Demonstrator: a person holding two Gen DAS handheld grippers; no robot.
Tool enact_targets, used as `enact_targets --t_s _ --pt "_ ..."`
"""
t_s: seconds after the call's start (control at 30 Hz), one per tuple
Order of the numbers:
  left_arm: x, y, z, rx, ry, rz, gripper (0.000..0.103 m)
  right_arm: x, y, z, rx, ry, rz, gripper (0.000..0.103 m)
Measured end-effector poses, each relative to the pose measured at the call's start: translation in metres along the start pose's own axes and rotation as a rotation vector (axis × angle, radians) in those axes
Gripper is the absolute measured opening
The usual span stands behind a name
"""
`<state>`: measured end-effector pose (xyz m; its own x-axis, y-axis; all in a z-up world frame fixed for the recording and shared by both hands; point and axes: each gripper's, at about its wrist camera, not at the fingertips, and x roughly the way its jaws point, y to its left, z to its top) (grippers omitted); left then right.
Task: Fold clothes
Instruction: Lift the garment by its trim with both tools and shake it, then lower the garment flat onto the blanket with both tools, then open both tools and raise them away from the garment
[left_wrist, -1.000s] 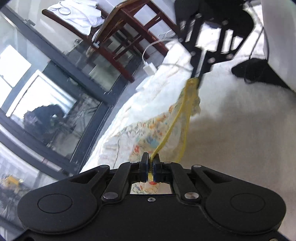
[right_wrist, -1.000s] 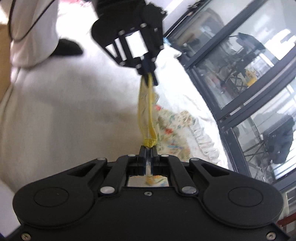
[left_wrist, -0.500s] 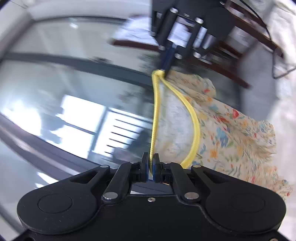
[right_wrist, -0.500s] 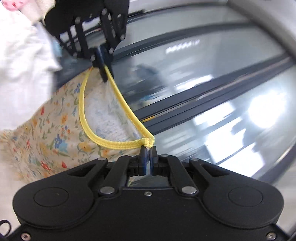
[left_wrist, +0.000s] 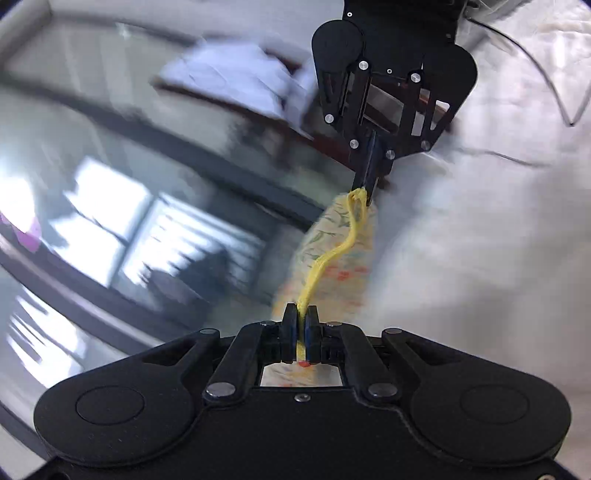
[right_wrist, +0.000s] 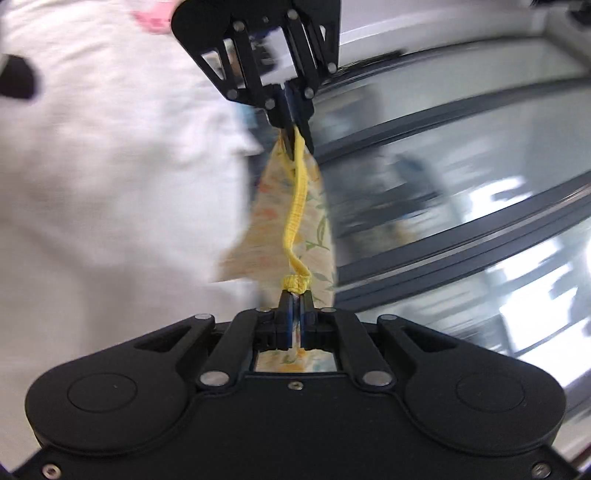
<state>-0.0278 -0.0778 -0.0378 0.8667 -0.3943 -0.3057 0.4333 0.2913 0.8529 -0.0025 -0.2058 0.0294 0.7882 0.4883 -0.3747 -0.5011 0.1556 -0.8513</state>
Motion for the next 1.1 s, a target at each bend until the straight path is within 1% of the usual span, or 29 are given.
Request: enact_targets --t_s 0.07,0.1,0.17,0.2,0.27,0.37,0.47,0.53,0.6,0.63,0.67,0.73,0.77,0.8,0.83,0.87,0.9,0.93,1.0,1.03,1.07,1.1 --pt "0.003 -0.057 -0.022 -0.055 0.048 -0.094 0.004 0.006 0.081 -0.008 0.055 0.026 0.098 0.004" --pt "0.002 -0.084 -0.032 -0.093 0.082 -0.144 0.004 0.01 0.114 -0.013 0.079 0.037 0.146 0.004" --pt "-0.003 -0.114 -0.046 -0.129 0.12 -0.195 0.004 0.017 0.166 -0.023 0.122 0.066 0.227 0.004" --pt "-0.01 -0.128 -0.054 -0.138 0.136 -0.214 0.004 0.02 0.184 -0.025 0.142 0.076 0.254 0.004" --pt "-0.026 -0.138 -0.066 -0.166 0.166 -0.248 0.004 0.015 0.215 -0.028 0.16 0.095 0.282 0.004" --pt "-0.042 -0.138 -0.075 -0.202 0.203 -0.269 0.004 0.002 0.235 -0.026 0.198 0.113 0.328 0.004" --pt "-0.05 -0.138 -0.078 -0.213 0.222 -0.295 0.004 -0.012 0.234 -0.019 0.236 0.114 0.364 0.004" --pt "-0.048 -0.144 -0.078 -0.196 0.23 -0.314 0.004 -0.009 0.23 -0.012 0.246 0.119 0.388 0.004" --pt "-0.043 -0.149 -0.076 -0.159 0.232 -0.331 0.005 -0.001 0.227 -0.009 0.253 0.138 0.433 0.005" --pt "-0.043 -0.151 -0.076 -0.137 0.247 -0.346 0.006 0.005 0.224 -0.008 0.255 0.148 0.454 0.005" --pt "-0.044 -0.156 -0.078 -0.13 0.252 -0.351 0.008 0.008 0.224 -0.005 0.26 0.16 0.481 0.008" --pt "-0.042 -0.154 -0.078 -0.111 0.284 -0.392 0.021 0.011 0.219 -0.004 0.28 0.166 0.529 0.015" --pt "-0.045 -0.148 -0.077 -0.11 0.29 -0.411 0.031 0.008 0.217 -0.004 0.298 0.164 0.549 0.023" --pt "-0.049 -0.14 -0.075 -0.118 0.288 -0.429 0.038 0.004 0.214 -0.004 0.306 0.162 0.563 0.028" --pt "-0.051 -0.135 -0.071 -0.128 0.285 -0.445 0.041 -0.002 0.21 -0.003 0.302 0.162 0.574 0.029" --pt "-0.061 -0.113 -0.063 -0.163 0.279 -0.488 0.044 -0.011 0.199 0.0 0.295 0.163 0.596 0.031" --pt "-0.068 -0.096 -0.057 -0.186 0.276 -0.501 0.045 -0.018 0.18 0.004 0.304 0.166 0.612 0.035" --pt "-0.077 -0.082 -0.05 -0.21 0.28 -0.484 0.045 -0.025 0.161 0.008 0.314 0.169 0.628 0.036" --pt "-0.09 -0.026 -0.024 -0.341 0.333 -0.386 0.045 -0.04 0.125 0.017 0.335 0.176 0.653 0.037" --pt "-0.099 0.001 -0.012 -0.398 0.347 -0.348 0.045 -0.05 0.106 0.024 0.362 0.18 0.634 0.037" --pt "-0.108 0.028 0.0 -0.453 0.357 -0.312 0.046 -0.066 0.072 0.038 0.405 0.18 0.593 0.038" --pt "-0.124 0.066 0.018 -0.51 0.353 -0.259 0.052 -0.083 0.039 0.052 0.445 0.175 0.55 0.043"
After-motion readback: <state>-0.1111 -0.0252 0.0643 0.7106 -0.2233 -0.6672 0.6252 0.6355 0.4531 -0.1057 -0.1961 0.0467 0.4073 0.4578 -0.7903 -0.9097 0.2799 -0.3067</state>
